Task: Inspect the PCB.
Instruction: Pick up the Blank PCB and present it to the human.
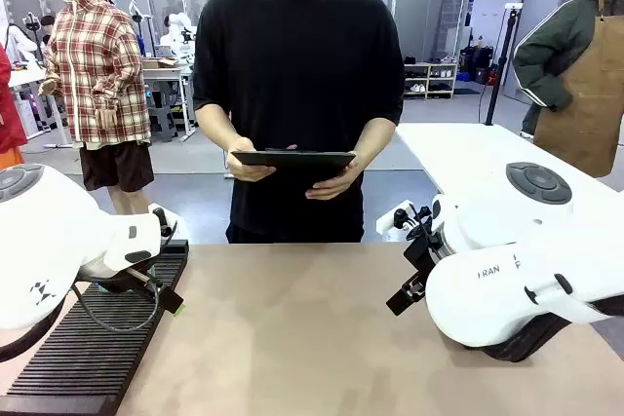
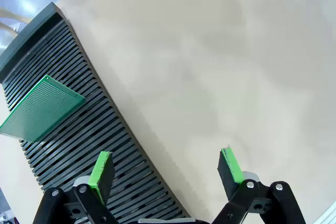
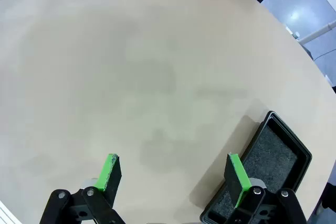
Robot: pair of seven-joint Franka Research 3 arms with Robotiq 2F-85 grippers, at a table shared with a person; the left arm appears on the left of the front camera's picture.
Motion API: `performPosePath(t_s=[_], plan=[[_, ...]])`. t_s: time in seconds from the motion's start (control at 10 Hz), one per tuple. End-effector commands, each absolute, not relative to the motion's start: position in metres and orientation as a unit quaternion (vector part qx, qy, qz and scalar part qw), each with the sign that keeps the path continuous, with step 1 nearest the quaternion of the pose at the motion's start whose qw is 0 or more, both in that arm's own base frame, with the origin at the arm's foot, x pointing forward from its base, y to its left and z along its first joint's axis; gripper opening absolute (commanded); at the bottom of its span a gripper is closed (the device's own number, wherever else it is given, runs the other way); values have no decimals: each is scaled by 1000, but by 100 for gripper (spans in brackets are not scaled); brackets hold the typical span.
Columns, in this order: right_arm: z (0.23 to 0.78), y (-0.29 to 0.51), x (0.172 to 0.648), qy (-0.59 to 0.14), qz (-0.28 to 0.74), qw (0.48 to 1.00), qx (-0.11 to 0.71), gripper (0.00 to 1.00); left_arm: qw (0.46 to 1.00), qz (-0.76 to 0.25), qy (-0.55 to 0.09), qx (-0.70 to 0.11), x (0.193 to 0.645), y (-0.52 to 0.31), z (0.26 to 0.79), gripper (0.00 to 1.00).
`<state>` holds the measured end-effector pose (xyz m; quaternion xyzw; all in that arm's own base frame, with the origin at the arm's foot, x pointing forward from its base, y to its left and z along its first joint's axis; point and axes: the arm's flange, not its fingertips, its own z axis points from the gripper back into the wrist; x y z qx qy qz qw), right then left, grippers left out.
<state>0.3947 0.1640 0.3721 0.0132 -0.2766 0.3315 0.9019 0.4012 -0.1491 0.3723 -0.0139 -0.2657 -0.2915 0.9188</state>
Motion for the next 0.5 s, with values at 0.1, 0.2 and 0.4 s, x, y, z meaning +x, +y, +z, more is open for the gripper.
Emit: performPosePath(t_s=[0.1, 0.2, 0.4], plan=[[372, 164, 395, -277, 331, 902, 13, 100, 919, -292, -266, -14, 401, -150, 372, 100], [372, 164, 395, -277, 331, 902, 13, 100, 919, -292, -266, -14, 401, -150, 372, 100], [372, 164, 395, -277, 331, 902, 13, 100, 919, -292, -266, -14, 401, -150, 372, 100]])
